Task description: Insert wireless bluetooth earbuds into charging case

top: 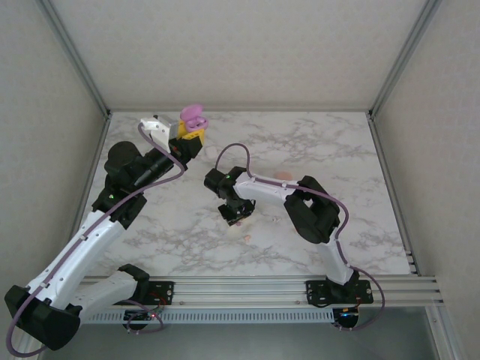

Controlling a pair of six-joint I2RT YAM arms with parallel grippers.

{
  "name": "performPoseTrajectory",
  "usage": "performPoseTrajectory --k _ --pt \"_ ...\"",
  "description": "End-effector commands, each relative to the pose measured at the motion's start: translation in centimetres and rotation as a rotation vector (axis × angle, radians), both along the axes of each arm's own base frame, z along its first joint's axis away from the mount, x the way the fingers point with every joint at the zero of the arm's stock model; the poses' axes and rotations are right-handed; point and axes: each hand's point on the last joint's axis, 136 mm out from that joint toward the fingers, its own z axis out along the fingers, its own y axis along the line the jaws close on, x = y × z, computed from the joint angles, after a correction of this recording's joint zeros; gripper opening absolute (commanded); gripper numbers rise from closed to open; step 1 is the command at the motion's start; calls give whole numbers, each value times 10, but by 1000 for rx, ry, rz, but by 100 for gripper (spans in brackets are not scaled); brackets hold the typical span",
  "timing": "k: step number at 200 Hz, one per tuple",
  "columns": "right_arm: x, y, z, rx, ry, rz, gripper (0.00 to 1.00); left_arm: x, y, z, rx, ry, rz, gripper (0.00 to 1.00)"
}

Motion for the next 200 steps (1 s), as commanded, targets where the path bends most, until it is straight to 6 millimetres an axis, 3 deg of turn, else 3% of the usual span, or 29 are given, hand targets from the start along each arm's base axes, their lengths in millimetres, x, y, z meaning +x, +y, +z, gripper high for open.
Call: performPoseTrajectory --k 1,139,169,200 --pt "-5 0 -3 -33 14 25 31 -3 1 17 -25 -39 -15 31" --pt "-11 -3 -19 -58 50 34 25 -1 0 12 -20 -23 -15 31" --pt "-7 -3 -11 -49 23 21 22 -1 0 11 -19 -23 -14 31" --pt "0 0 14 62 -6 -45 20 1 -1 7 -14 -14 -13 31"
